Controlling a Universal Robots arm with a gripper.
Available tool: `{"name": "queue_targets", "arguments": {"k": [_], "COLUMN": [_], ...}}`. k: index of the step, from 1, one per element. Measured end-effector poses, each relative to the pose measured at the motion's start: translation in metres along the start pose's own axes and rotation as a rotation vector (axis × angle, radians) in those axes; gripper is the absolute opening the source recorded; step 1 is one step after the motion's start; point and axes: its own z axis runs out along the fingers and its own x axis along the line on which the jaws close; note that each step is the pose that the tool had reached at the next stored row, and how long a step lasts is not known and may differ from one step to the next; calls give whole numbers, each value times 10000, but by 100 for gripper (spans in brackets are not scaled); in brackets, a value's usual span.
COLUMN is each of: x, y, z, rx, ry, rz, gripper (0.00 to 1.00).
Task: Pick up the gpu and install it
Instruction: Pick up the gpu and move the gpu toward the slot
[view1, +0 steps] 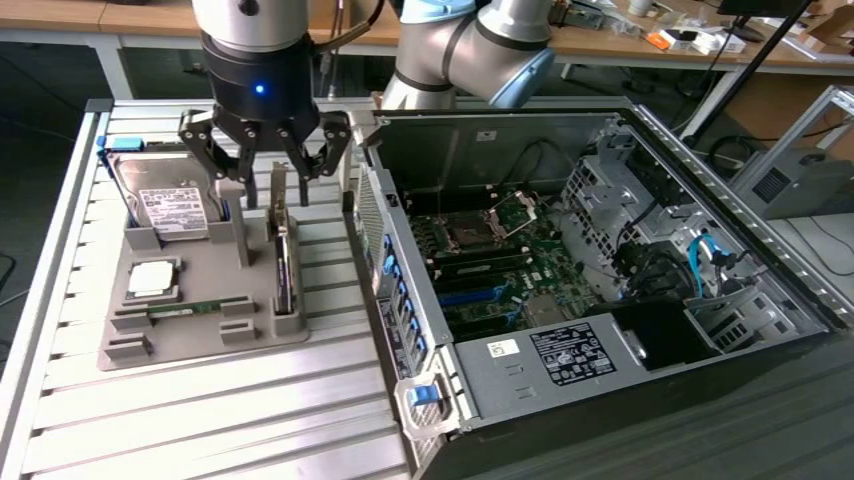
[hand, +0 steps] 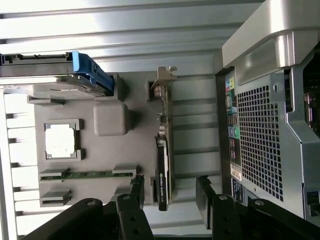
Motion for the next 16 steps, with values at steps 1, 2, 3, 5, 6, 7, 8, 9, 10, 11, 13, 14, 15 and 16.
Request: {"name": "queue_targets", "arguments": {"k": [1, 2, 3, 5, 6, 7, 8, 9, 10, 11, 13, 14, 15, 16], "x": [2, 5, 7, 10, 12, 16, 19, 22, 24, 26, 29, 31, 34, 36], "y": [0, -1, -1, -2, -2, -3, -4, -4, -5, -5, -6, -6, -6, -7], "z": [6, 12, 17, 30, 37, 49, 56, 61, 66, 72, 83, 87, 92, 98], "rx": [-1, -1, -1, 0, 0, 0, 0, 0, 0, -1, 0, -1, 0, 0], "ry": [-1, -1, -1, 0, 0, 0, 0, 1, 0, -1, 0, -1, 0, 0], "rz": [0, 0, -1, 0, 0, 0, 0, 0, 0, -1, 0, 0, 1, 0], "gripper": [54, 54, 54, 54, 54, 54, 54, 54, 54, 54, 54, 54, 54, 54]}}
